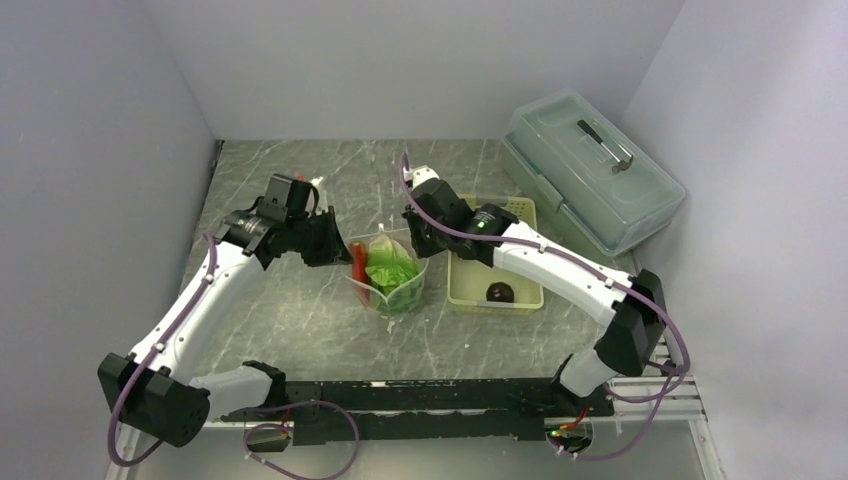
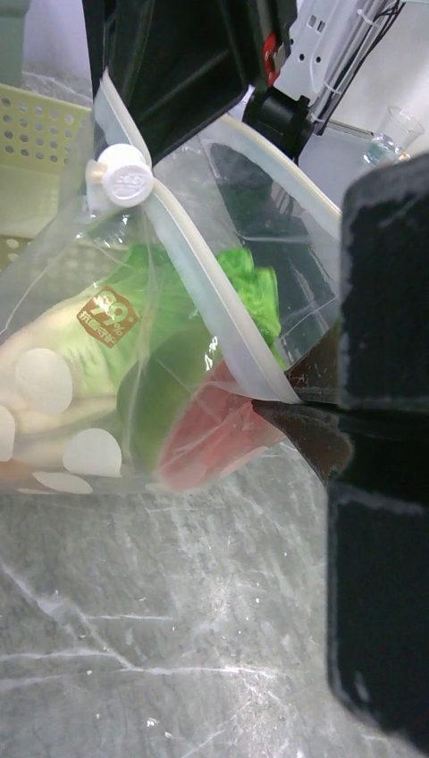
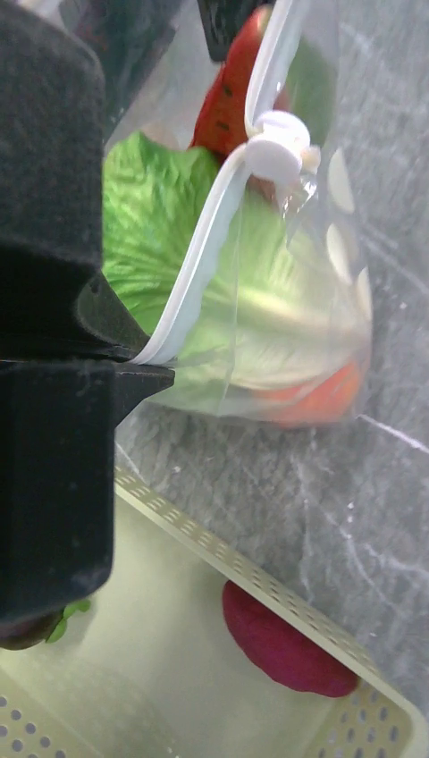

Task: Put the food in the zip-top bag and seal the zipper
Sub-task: Adjust the zipper food storage bag at the center of the board, then adjust the fake fruit in the zipper food storage bag.

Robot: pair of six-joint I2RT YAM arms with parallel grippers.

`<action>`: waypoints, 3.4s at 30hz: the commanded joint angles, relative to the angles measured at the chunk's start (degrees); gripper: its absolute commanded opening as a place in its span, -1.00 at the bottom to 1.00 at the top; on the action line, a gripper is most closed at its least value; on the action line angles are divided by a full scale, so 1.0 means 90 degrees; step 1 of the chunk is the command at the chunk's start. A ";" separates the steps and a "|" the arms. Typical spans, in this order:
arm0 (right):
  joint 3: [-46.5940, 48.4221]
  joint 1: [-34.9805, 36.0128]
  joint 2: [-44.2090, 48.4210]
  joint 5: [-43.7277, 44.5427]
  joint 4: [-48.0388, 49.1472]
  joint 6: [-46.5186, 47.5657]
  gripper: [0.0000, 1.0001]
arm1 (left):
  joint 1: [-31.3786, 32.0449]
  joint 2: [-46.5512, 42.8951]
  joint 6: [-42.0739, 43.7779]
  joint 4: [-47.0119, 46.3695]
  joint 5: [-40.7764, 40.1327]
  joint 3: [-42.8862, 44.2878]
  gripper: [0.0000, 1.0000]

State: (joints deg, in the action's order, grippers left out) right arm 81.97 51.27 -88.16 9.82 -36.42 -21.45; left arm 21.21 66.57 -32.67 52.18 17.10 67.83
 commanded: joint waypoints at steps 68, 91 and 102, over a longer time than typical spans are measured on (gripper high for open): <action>0.1666 0.0379 -0.1313 -0.1584 0.0582 -0.0154 -0.48 | -0.0003 0.0270 0.0261 -0.0296 0.0572 0.0435 -1.00; 0.0055 0.0978 -0.0928 -0.0839 0.0963 -0.0368 -0.81 | -0.0003 0.0173 0.0191 -0.0287 0.0592 0.0522 -1.00; 0.0468 0.0992 0.0004 -0.0588 0.1020 -0.0337 -0.36 | -0.0003 0.0142 0.0202 -0.0235 0.0572 0.0539 -1.00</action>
State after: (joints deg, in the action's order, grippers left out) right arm 82.89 59.83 -93.84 2.02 -27.97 -24.34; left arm 21.19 69.45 -30.87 51.70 21.56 70.26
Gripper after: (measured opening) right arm 0.300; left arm 0.009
